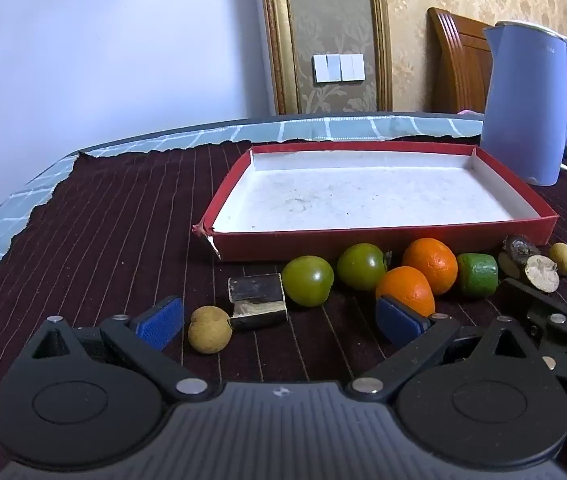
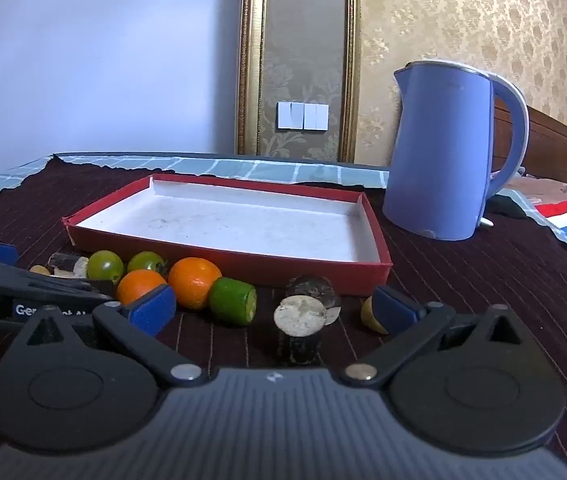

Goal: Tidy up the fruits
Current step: 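Move both tools toward the row of fruits beside the tray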

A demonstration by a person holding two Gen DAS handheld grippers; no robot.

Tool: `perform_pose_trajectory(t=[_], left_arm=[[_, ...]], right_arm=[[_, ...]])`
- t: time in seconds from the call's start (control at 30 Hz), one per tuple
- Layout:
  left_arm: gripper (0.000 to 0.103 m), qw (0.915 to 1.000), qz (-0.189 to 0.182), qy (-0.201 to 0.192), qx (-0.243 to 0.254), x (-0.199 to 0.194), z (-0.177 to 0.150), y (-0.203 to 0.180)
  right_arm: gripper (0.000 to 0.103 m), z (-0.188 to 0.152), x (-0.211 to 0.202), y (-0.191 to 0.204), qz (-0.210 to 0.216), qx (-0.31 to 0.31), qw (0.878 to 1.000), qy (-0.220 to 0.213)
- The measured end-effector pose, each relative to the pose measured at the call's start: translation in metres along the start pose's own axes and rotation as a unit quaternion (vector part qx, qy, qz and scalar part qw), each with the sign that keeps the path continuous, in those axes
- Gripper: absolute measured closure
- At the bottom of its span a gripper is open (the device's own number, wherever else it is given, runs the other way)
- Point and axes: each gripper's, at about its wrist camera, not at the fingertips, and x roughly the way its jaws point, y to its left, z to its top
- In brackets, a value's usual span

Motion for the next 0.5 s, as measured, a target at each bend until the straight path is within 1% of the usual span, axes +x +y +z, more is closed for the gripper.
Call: perform_pose_trajectory(t=[0.13, 0.23, 0.3, 0.4, 0.47, 0.5], left_arm=[[0.0, 1.0, 0.006, -0.001, -0.001, 0.001, -0.001, 0.002], [0.0, 1.0, 0.006, -0.001, -0.002, -0.002, 0.005, 0.002], [0.0, 1.0, 0.006, -0.002, -0.002, -0.002, 0.003, 0.003], [0.0, 0.9999, 0.013, -0.001, 0.0, 0.001, -0.001, 0.002], [0.0, 0.9999, 0.014, -0.001, 0.0, 0.002, -0.002, 0.002], [0.0, 0.9999, 0.013, -0.001, 0.0, 0.0, -0.002, 0.003]], right_arm=[[0.0, -0.002, 0.0, 0.003, 0.006, 0.009, 1.0, 0.001], [0.0, -0.004, 0.0, -0.001, 0.009, 0.01, 1.0, 0.003], [0.0, -0.003, 0.002, 0.003, 0.006, 0.008, 1.0, 0.002], [0.0, -0.007, -0.003, -0.007, 0.005, 0.008, 1.0, -0.003], [0.0, -0.005, 0.004, 0.005, -0.006, 0.005, 1.0, 0.005], [0.0, -0.005, 0.003, 0.003, -0.005, 0.008, 1.0, 0.004]])
